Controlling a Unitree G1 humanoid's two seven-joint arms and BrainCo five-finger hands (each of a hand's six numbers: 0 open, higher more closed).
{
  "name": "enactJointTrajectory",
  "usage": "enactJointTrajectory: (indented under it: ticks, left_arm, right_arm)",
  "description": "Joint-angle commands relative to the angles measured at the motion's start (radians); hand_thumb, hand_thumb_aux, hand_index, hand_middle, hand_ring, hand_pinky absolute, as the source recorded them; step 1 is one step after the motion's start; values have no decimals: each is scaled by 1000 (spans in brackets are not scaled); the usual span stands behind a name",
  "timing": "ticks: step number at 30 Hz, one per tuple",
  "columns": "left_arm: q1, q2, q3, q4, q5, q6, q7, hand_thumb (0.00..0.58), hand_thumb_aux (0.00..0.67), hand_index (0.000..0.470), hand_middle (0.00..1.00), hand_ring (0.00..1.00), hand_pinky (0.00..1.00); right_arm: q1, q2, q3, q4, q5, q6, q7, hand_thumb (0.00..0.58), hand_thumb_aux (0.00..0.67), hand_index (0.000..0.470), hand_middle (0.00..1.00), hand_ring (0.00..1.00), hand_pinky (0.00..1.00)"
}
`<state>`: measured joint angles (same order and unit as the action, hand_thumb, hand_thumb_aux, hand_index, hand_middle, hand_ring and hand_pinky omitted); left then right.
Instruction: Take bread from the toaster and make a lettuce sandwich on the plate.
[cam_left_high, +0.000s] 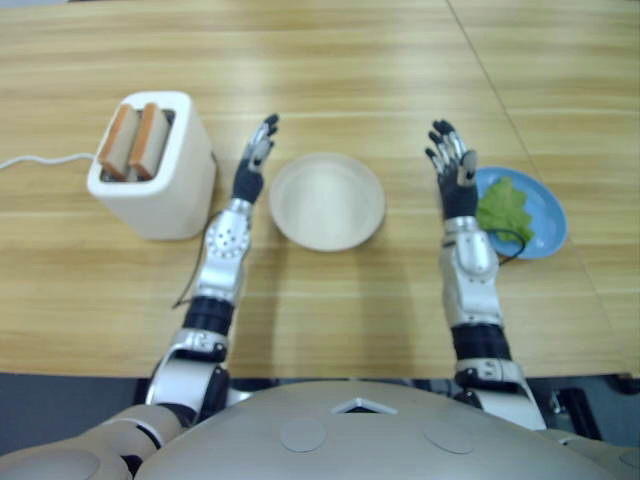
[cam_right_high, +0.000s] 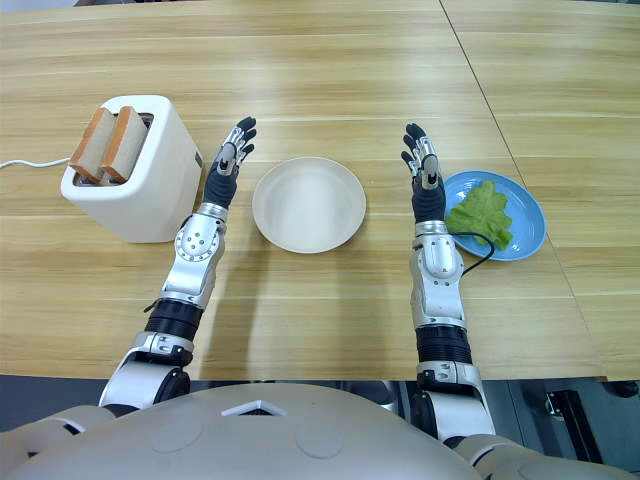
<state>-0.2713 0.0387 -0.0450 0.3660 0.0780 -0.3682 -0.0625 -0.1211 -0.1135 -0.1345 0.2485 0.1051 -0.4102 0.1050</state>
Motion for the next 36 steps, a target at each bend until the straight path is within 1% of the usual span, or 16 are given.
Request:
enactJointTrajectory:
  ticks: [1, 5, 10, 12, 14, 16, 17, 20, 22, 24, 26, 27, 29, 30, 33, 36]
  left_arm:
    - [-2, -2, -2, 21, 0, 4, 3, 0, 0, 0, 0, 0, 0]
    - [-3, -4, 7, 17, -9, 12, 6, 0, 0, 0, 0, 0, 0]
    - [-2, -5, 9, 11, -10, 15, 7, 0, 0, 0, 0, 0, 0]
    - [10, -7, 11, -36, -21, 36, 0, 0, 0, 0, 0, 0, 0]
    - [39, -2, 5, -176, -34, 62, -15, 0, 0, 0, 0, 0, 0]
    - [70, 21, 1, -368, -31, 106, -33, 0, 0, 0, 0, 0, 0]
    - [84, 41, 12, -489, -49, 146, -48, 0, 0, 0, 0, 0, 0]
    - [99, 150, 104, -810, -91, 282, -91, 0, 0, 0, 0, 0, 0]
    - [96, 275, 206, -915, -67, 346, -125, 0, 0, 0, 0, 0, 0]
    - [110, 432, 326, -895, 49, 355, -141, 0, 0, 0, 0, 0, 0]
    - [139, 553, 410, -821, 167, 367, -115, 0, 0, 0, 0, 0, 0]
    - [160, 617, 432, -769, 258, 384, -88, 0, 0, 0, 0, 0, 0]
    - [203, 732, 427, -671, 486, 424, -18, 0, 0, 0, 0, 0, 0]
    - [220, 766, 420, -628, 555, 445, 8, 0, 0, 0, 0, 0, 0]
    - [252, 814, 390, -554, 694, 491, 75, 0, 0, 0, 0, 0, 0]
    - [264, 824, 370, -504, 766, 533, 100, 0, 0, 0, 0, 0, 0]
  right_arm:
    - [3, -3, -12, 4, 7, -2, 0, 0, 0, 0, 0, 0, 0]
    - [13, -11, 0, 1, 3, 18, 13, 0, 0, 0, 0, 0, 0]
    - [15, -12, 8, -1, 0, 19, 19, 0, 0, 0, 0, 0, 0]
    - [17, -13, 9, -4, 0, 20, 22, 0, 0, 0, 0, 0, 0]
    - [18, -13, 10, -6, 0, 21, 24, 0, 0, 0, 0, 0, 0]
    - [21, -14, 11, -8, -1, 22, 25, 0, 0, 0, 0, 0, 0]
    - [23, -14, 12, -11, -2, 23, 25, 0, 0, 0, 0, 0, 0]
    - [31, -15, 15, -20, -2, 24, 27, 0, 0, 0, 0, 0, 0]
    - [40, -16, 15, -31, 0, 26, 28, 0, 0, 0, 0, 0, 0]
    - [50, -16, 16, -45, -1, 29, 27, 0, 0, 0, 0, 0, 0]
    - [56, -16, 18, -52, -2, 32, 28, 0, 0, 0, 0, 0, 0]
    - [58, -16, 20, -53, -1, 33, 30, 0, 0, 0, 0, 0, 0]
    - [64, -16, 22, -59, -2, 35, 32, 0, 0, 0, 0, 0, 0]
    - [67, -16, 23, -63, -3, 37, 33, 0, 0, 0, 0, 0, 0]
    - [69, -15, 25, -73, -5, 42, 31, 0, 0, 0, 0, 0, 0]
    - [65, -18, 24, -88, 0, 52, 35, 0, 0, 0, 0, 0, 0]
